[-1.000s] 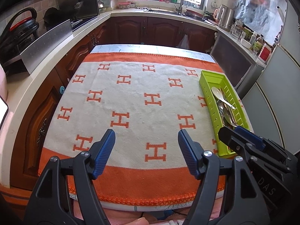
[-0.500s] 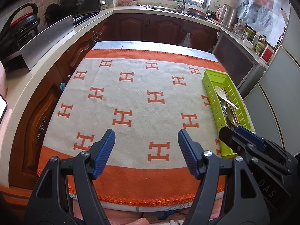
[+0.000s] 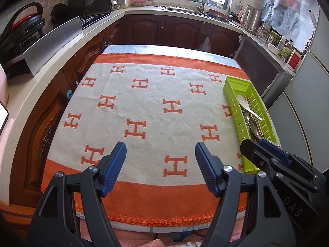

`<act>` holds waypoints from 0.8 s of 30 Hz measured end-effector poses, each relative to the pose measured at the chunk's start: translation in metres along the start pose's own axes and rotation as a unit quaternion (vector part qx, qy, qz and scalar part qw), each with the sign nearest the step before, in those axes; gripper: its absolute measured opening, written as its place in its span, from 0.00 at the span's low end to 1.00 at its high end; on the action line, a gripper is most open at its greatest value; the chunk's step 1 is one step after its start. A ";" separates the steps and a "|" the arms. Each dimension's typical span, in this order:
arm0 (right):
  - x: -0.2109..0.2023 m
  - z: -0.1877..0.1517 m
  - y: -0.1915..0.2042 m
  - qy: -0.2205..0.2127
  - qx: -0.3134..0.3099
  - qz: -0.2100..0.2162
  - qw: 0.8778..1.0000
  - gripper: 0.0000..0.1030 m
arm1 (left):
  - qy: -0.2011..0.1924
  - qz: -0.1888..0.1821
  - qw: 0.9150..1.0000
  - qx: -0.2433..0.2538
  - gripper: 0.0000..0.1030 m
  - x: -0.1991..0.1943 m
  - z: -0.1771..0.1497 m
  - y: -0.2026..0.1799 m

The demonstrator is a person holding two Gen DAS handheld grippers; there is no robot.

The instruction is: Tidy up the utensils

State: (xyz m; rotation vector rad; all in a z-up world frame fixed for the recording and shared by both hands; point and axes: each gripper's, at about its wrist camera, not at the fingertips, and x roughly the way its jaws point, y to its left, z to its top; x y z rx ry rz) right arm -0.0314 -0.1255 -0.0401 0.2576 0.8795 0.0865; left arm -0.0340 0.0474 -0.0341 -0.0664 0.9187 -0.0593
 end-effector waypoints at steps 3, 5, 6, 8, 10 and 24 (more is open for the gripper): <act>0.000 0.000 0.000 -0.001 -0.001 0.000 1.000 0.39 | 0.000 0.001 1.000 0.000 0.65 0.000 0.000 0.000; 0.000 0.000 0.000 -0.001 -0.001 0.000 1.000 0.39 | 0.000 0.001 1.000 0.000 0.65 0.000 0.000 0.000; 0.000 0.000 0.000 0.000 0.000 0.000 1.000 0.39 | 0.001 0.001 1.000 -0.001 0.65 0.000 0.000 0.001; 0.001 0.000 0.000 0.000 0.000 0.000 1.000 0.39 | 0.001 0.001 1.000 -0.001 0.65 0.000 -0.001 0.001; 0.001 0.000 -0.001 0.000 0.000 0.000 1.000 0.39 | 0.001 0.002 1.000 -0.001 0.65 0.000 -0.001 0.001; 0.001 0.000 -0.001 0.001 0.000 0.001 1.000 0.39 | 0.004 0.002 1.000 -0.003 0.65 0.003 -0.003 0.004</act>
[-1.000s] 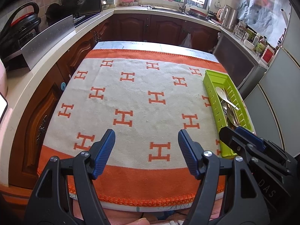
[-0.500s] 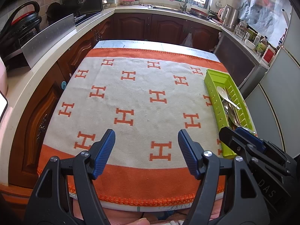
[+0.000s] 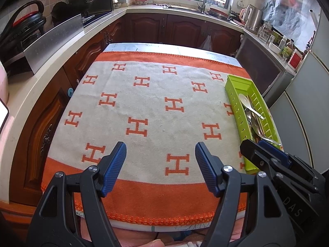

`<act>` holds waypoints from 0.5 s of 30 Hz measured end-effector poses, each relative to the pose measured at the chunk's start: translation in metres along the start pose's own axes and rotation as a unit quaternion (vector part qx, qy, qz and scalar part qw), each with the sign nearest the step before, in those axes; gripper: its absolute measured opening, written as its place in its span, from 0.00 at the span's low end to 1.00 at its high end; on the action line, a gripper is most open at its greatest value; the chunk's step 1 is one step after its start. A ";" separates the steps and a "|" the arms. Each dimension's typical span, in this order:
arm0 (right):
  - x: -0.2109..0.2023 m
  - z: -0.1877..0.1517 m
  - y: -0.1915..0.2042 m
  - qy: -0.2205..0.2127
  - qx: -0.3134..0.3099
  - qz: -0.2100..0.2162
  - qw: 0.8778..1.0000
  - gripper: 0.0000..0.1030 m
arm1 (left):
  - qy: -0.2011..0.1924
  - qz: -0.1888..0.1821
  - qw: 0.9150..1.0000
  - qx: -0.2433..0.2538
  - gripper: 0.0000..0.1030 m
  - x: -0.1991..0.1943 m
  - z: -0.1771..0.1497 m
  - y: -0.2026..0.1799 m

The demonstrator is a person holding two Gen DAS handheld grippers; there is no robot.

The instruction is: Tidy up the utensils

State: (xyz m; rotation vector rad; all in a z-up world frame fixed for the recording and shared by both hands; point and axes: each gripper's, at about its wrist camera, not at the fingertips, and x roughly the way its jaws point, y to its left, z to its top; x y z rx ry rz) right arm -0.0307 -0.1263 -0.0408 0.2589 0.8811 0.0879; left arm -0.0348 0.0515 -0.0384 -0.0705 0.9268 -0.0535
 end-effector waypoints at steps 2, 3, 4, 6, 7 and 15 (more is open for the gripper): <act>0.000 0.000 0.000 0.000 0.000 0.000 1.000 0.39 | 0.000 0.000 1.000 0.000 0.65 0.000 0.000 0.000; 0.001 -0.001 0.001 0.000 0.001 0.000 1.000 0.39 | 0.000 -0.001 1.000 0.000 0.65 0.000 -0.001 0.001; 0.001 -0.002 0.001 0.000 0.001 0.000 1.000 0.39 | 0.000 -0.001 1.000 0.000 0.65 0.000 0.000 0.000; 0.001 -0.001 0.001 0.000 0.000 0.000 1.000 0.39 | 0.000 -0.001 1.000 0.000 0.65 0.000 -0.001 0.001; 0.001 -0.001 0.001 0.000 0.000 0.000 1.000 0.39 | 0.000 -0.002 1.000 -0.001 0.65 0.001 -0.001 0.001; 0.002 -0.004 0.004 -0.002 0.000 -0.003 1.000 0.39 | -0.004 -0.009 1.000 -0.002 0.65 0.001 -0.001 0.002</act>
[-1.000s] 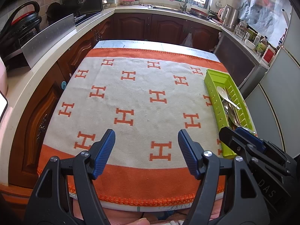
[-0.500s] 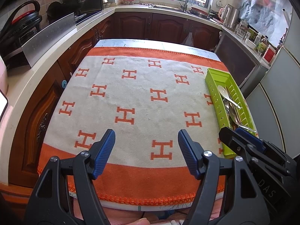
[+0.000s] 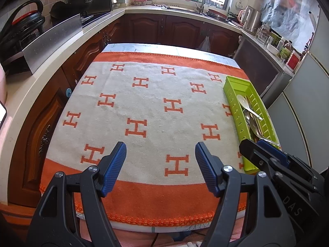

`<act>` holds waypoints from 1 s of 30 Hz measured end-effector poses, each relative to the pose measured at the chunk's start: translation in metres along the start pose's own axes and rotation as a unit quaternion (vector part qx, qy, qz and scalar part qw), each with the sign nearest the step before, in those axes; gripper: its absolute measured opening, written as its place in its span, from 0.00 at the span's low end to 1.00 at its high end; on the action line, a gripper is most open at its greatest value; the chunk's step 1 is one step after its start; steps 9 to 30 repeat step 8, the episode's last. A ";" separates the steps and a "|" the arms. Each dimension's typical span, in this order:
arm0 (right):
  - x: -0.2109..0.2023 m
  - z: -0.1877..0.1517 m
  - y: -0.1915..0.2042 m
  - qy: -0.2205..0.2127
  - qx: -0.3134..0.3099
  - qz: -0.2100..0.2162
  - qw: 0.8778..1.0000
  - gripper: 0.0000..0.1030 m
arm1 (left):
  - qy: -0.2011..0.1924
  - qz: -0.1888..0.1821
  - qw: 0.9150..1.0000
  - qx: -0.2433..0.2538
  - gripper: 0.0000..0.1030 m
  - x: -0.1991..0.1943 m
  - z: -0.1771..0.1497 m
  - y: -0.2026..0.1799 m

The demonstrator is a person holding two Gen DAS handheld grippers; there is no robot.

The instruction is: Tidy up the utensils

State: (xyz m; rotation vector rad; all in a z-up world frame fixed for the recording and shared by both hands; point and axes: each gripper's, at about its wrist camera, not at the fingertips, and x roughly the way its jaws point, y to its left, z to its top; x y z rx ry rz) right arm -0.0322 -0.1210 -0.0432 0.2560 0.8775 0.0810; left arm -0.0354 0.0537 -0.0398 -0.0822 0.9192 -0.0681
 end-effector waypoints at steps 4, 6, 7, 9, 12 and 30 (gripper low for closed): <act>0.001 0.001 0.002 0.001 -0.001 -0.003 1.000 0.39 | 0.002 -0.005 1.000 -0.004 0.65 0.002 0.001 0.004; 0.002 0.001 0.005 0.002 -0.002 -0.007 1.000 0.39 | 0.004 -0.008 1.000 -0.005 0.65 0.004 0.002 0.007; 0.003 0.001 0.007 0.002 -0.003 -0.009 1.000 0.39 | 0.005 -0.008 1.000 -0.006 0.65 0.004 0.002 0.007; 0.003 0.004 0.008 0.003 -0.003 -0.011 1.000 0.39 | 0.006 -0.009 1.000 -0.007 0.65 0.005 0.002 0.008; 0.003 0.004 0.008 0.003 -0.003 -0.011 1.000 0.39 | 0.006 -0.009 1.000 -0.007 0.65 0.005 0.002 0.008; 0.003 0.004 0.008 0.003 -0.003 -0.011 1.000 0.39 | 0.006 -0.009 1.000 -0.007 0.65 0.005 0.002 0.008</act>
